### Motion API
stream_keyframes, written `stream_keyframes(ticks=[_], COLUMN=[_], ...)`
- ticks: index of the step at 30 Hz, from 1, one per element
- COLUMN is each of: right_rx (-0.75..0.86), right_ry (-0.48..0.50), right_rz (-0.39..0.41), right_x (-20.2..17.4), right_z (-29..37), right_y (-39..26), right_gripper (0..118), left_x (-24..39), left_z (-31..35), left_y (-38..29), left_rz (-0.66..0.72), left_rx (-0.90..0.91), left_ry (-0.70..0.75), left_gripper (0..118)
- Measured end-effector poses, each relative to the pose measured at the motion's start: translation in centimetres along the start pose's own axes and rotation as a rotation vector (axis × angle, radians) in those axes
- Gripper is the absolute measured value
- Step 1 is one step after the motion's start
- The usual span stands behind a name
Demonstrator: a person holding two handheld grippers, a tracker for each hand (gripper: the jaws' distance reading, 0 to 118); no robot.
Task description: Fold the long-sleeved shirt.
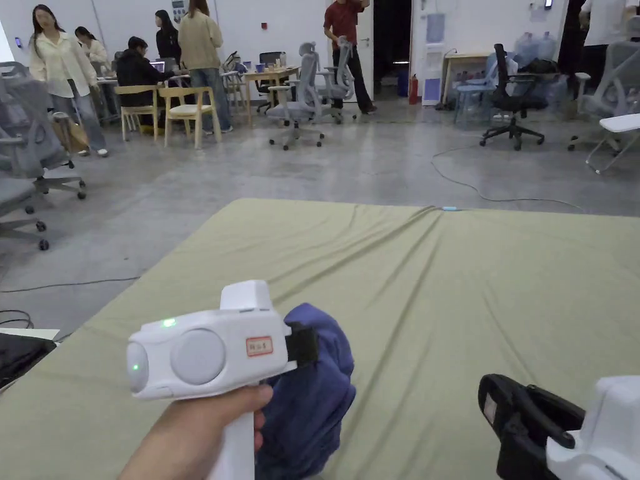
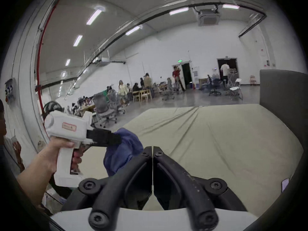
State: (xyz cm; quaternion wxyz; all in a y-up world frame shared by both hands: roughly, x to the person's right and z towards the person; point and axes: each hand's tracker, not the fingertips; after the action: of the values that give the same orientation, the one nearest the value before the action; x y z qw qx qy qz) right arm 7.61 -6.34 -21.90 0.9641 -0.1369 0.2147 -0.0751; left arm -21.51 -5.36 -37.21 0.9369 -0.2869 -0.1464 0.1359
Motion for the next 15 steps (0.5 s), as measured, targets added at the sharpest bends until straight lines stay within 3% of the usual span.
stream_keyframes(ticks=[4,7,11,15], right_rx=[0.06,0.067,0.014,-0.057], right_ry=[-0.08,-0.166,-0.283,-0.37], right_rz=[-0.01,-0.001,-0.007,-0.06], right_x=[3.5,6.3,9.5,11.7], right_z=[4.7,8.0,10.9,12.9], right_y=[1.0,0.7,-1.4,-4.3], right_gripper=[4,4,4,4], left_x=[9.6,16.4,23.3,27.1], left_z=[-1.8,-6.0,-15.2,-24.5], left_y=[0.9,-1.6,-9.7,-21.2], left_rz=[-0.072,-0.12,-0.178,-0.266], left_rx=[0.041,-0.042,-0.293,-0.59], left_ry=[-0.111,-0.168,-0.182,-0.106], left_gripper=[18,18,18,18])
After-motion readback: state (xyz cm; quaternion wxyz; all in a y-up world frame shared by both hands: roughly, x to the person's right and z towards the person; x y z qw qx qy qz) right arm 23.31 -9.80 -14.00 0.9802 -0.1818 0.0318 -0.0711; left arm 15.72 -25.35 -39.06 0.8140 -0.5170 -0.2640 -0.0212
